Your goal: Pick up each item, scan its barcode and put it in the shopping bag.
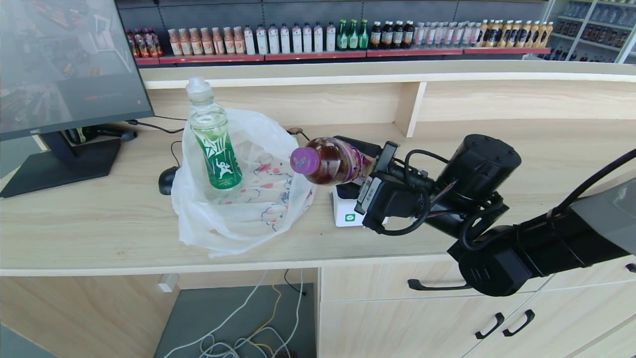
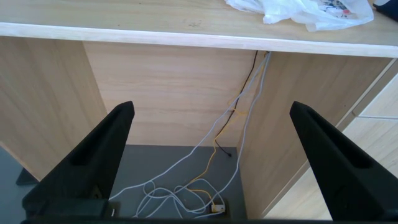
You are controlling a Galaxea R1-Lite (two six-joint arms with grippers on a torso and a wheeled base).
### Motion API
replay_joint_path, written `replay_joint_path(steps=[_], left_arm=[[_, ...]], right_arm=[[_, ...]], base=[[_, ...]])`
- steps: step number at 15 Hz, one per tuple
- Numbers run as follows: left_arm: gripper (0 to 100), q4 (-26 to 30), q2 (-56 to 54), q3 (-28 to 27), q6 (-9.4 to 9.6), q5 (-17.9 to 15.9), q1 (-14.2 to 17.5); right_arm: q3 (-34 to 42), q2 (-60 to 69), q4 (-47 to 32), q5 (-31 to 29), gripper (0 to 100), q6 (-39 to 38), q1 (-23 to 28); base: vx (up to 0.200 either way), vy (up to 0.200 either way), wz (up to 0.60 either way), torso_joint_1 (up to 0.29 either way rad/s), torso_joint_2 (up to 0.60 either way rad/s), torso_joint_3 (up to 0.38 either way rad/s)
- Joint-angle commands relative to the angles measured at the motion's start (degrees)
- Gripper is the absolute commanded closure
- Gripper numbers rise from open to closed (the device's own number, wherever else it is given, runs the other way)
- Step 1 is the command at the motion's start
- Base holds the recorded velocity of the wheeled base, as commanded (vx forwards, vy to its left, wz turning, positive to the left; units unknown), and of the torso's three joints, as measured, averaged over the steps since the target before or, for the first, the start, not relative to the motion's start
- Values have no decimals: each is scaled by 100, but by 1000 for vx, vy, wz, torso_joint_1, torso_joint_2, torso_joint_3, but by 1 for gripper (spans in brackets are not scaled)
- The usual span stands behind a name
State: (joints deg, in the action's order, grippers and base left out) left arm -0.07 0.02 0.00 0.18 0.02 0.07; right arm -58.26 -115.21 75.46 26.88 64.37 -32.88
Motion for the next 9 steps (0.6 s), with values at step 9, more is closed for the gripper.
replay_joint_path(steps=[9], left_arm=[[0,-1,-2,0,-1,6,1]], right_arm=[[-80,781,39,-245,100,-1699,-351]], base=[[0,0,0,0,0,0]])
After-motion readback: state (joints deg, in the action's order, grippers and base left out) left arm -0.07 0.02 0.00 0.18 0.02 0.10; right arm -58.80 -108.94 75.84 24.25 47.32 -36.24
